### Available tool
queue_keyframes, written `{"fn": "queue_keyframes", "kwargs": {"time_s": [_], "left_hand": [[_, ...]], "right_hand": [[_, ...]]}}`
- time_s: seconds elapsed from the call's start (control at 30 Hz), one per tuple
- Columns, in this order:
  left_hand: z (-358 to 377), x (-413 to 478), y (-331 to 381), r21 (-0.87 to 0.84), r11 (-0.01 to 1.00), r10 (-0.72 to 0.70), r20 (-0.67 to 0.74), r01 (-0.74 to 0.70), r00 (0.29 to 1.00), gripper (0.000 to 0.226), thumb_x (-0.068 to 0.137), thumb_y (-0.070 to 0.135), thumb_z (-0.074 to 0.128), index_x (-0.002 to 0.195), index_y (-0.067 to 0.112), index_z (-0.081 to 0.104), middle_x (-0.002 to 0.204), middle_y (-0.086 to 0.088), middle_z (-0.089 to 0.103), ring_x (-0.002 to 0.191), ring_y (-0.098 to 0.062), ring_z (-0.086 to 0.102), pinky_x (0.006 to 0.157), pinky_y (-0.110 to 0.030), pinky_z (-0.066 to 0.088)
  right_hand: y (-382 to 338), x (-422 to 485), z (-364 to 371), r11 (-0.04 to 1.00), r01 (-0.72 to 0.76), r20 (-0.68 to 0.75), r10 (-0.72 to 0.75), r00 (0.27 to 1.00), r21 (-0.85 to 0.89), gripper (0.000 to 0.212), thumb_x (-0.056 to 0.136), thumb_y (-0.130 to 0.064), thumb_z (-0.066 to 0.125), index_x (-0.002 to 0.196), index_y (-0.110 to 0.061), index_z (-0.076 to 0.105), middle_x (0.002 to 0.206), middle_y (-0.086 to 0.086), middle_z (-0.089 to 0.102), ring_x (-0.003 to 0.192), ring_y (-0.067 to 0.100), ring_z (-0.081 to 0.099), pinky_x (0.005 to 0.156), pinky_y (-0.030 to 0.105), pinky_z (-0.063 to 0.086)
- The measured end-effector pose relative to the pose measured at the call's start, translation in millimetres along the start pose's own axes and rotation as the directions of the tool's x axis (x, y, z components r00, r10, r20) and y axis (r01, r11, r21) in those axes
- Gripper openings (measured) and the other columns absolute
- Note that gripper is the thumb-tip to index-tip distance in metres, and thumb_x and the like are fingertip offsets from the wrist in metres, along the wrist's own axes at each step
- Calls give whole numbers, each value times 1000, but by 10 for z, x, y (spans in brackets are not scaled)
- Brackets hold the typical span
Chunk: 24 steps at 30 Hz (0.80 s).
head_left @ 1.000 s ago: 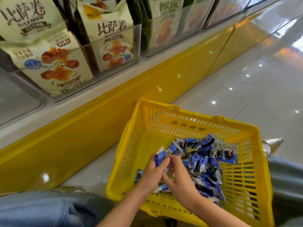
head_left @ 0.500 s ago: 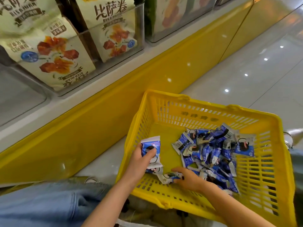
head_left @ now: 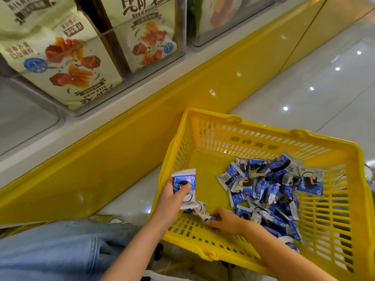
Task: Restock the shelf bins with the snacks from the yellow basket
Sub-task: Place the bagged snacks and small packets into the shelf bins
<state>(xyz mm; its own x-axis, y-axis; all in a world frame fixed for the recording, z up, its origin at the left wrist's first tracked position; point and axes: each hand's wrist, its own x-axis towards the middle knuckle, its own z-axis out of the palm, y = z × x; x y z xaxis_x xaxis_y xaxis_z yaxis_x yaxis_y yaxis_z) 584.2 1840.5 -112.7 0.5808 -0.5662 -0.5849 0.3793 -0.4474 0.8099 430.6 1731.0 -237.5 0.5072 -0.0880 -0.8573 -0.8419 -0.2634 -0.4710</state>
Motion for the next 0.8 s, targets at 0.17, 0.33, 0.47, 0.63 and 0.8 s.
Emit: {"fn": "queue_keyframes", "kwargs": {"time_s": [0.17, 0.33, 0.47, 0.63, 0.8], "left_hand": [[0, -9, -26, 39, 999, 2, -19, -1, 1000, 19, 92, 12, 54, 102, 28, 51, 100, 1, 63, 87, -6, 61, 57, -6, 45], [39, -97, -45, 220, 974, 60, -22, -54, 998, 13, 93, 21, 53, 105, 17, 48, 93, -4, 62, 76, -8, 61, 60, -15, 47], [58, -254, 105, -30, 999, 13, 43, -12, 999, 19, 91, 33, 54, 108, 26, 50, 102, -3, 64, 83, -10, 65, 62, -20, 51], [49, -499, 349, -366, 930, 86, 164, -21, 983, 47, 73, 48, 58, 116, 30, 52, 105, -1, 69, 84, -22, 70, 71, -41, 58], [-115, -654, 522, -394, 898, 218, 7, -198, 976, 25, 87, 34, 53, 112, 29, 54, 99, -1, 72, 85, -17, 70, 61, -28, 56]], "right_hand": [[-160, -196, -92, 972, 96, -127, -69, 989, 216, 61, 84, -39, 65, 130, -16, 32, 126, 3, 46, 106, 13, 48, 87, 24, 41], [-572, -686, -580, 936, 269, -282, -202, 938, 226, 68, 80, -37, 70, 135, -20, 34, 131, -3, 42, 116, 11, 46, 93, 22, 38], [-965, -1162, -877, 909, 416, -487, -359, 796, 10, 47, 79, -35, 71, 117, -29, 45, 111, -13, 51, 94, 2, 55, 75, 11, 42], [-1297, -1498, -697, 828, 473, -557, -556, 617, -302, 66, 74, -33, 76, 127, -33, 37, 114, -14, 46, 104, -1, 50, 82, 5, 39], [-1558, -1741, -458, 757, 540, -469, -653, 595, -367, 66, 71, -65, 56, 128, -44, 29, 115, -35, 33, 108, -23, 34, 88, -4, 28]]}}
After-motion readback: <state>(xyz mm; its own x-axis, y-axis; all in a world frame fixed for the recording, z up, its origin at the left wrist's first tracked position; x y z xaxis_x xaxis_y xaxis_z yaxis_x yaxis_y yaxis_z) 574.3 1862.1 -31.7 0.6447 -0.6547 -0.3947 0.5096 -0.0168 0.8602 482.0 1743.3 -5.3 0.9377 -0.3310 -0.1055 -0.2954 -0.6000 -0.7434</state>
